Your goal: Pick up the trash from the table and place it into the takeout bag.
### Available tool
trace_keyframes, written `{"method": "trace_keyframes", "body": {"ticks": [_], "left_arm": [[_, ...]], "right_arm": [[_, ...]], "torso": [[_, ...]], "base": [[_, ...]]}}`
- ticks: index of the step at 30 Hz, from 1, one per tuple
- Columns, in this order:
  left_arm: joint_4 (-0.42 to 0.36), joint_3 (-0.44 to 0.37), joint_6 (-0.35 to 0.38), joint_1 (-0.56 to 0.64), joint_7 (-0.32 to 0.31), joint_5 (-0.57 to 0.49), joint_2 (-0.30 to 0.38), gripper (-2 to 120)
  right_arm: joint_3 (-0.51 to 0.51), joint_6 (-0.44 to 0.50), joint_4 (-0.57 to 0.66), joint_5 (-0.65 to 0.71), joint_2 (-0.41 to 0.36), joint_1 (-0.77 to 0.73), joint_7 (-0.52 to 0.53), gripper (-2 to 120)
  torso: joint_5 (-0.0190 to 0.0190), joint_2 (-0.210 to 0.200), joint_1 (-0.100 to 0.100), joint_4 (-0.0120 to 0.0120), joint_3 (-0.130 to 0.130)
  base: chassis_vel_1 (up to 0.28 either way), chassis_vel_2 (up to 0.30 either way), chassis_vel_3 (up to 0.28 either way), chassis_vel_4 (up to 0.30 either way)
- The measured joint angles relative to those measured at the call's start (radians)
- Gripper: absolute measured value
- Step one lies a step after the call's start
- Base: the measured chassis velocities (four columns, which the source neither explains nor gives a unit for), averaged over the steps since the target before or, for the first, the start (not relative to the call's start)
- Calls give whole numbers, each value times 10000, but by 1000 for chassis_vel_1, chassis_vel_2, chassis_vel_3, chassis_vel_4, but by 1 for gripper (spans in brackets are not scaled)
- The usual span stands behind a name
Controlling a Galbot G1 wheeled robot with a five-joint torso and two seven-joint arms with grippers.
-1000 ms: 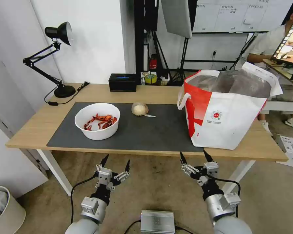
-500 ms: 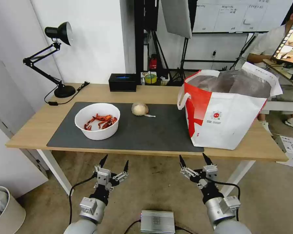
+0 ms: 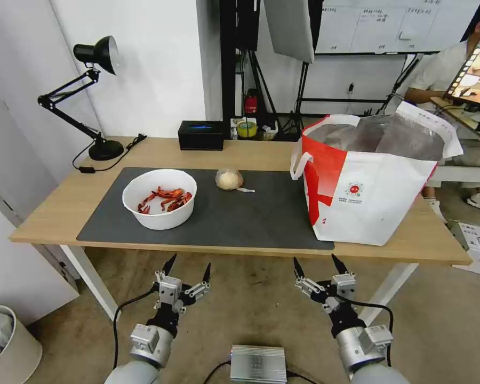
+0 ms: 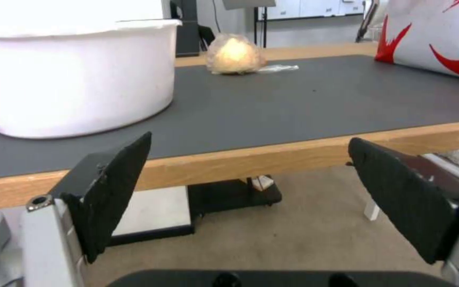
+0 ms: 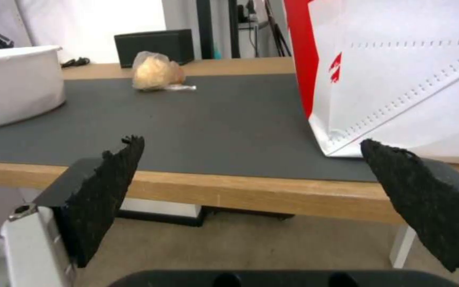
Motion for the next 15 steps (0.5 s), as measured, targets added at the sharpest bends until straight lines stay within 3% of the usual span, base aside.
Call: {"method": "trace_keyframes", "body": {"ticks": [15], "left_arm": [[-3, -25, 0, -77, 6, -103, 58, 100]], "right_arm": [[-103, 5, -73, -23, 54, 118, -18, 100]], "torso": [[0, 0, 1, 0, 0]], "base": [[0, 0, 0, 0]]}}
